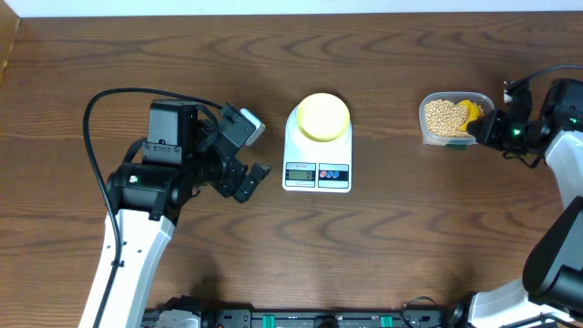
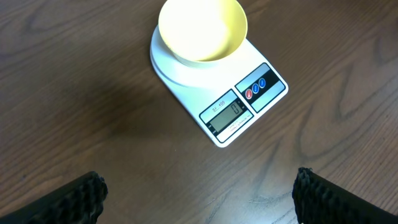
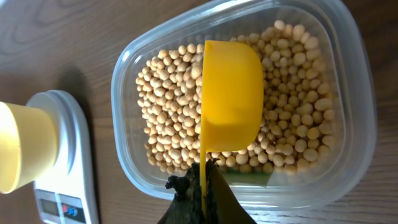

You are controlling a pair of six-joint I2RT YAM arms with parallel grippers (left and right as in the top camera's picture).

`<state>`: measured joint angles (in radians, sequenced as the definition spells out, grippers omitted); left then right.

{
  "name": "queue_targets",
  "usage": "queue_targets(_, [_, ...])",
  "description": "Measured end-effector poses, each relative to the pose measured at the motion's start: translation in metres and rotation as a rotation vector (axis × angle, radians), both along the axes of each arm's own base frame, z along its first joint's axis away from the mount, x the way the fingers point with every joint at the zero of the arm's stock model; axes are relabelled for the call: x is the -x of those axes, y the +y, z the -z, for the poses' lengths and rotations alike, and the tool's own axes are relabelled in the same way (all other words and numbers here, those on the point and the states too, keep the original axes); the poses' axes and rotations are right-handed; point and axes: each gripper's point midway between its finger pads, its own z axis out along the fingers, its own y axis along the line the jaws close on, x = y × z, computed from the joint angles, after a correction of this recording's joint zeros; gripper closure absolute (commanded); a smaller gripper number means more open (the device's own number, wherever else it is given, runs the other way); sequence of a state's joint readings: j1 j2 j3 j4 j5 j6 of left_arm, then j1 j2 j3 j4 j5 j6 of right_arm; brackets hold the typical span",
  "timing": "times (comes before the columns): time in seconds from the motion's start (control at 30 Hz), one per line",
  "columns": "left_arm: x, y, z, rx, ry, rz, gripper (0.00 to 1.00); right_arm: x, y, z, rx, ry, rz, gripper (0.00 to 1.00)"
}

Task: Scoop item into bowl and weigh 50g on scale
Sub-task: 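Drag the scoop through the soybeans with the right gripper, then lift the filled scoop out of the tub with the right gripper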

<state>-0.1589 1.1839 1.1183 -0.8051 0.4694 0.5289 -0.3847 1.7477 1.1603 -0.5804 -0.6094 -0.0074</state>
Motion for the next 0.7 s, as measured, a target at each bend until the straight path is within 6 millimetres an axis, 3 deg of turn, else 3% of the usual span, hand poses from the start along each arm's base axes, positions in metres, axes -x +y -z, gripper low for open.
queue_targets(0.3, [0.000,0.000,0.000,0.000,0.000,0.000,0.03,0.007,-0.007,0.000,-0.171,-0.023,0.002,0.99])
queue_targets(0.7, [0.000,0.000,0.000,0.000,0.000,0.000,0.02,0.015,-0.040,-0.029,-0.347,-0.148,0.064,0.99])
